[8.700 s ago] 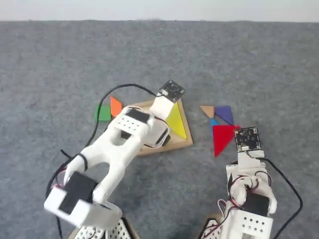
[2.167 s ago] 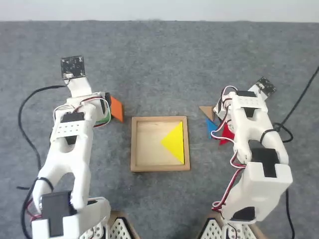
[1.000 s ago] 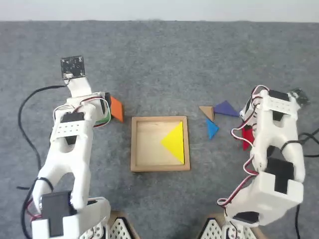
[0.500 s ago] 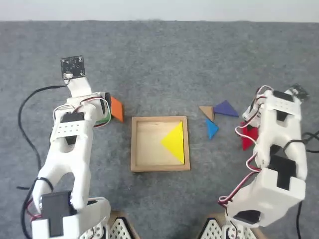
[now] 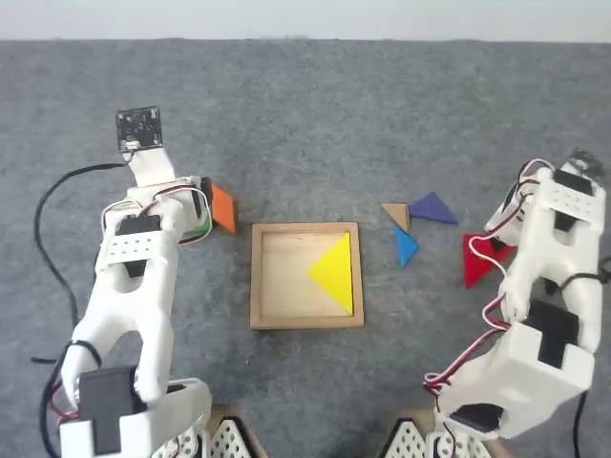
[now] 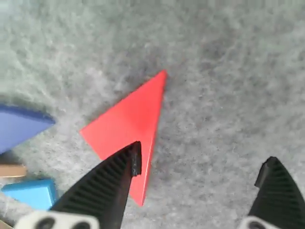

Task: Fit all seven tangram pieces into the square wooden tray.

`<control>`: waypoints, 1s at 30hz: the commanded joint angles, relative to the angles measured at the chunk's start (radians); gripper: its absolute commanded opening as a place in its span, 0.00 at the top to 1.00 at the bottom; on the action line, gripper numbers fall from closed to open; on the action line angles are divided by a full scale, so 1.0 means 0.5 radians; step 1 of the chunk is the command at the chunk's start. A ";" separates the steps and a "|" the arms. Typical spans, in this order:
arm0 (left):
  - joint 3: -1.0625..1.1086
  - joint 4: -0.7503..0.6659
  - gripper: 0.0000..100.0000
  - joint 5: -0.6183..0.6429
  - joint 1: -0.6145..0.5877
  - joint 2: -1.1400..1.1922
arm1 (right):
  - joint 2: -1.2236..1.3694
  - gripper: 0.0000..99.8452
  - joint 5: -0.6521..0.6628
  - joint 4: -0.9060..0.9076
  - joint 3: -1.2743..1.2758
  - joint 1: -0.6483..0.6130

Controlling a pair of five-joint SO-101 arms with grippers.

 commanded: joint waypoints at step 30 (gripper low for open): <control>-0.063 -0.120 0.80 -0.080 0.018 -0.006 | 0.756 0.63 -0.328 0.299 -0.872 -0.238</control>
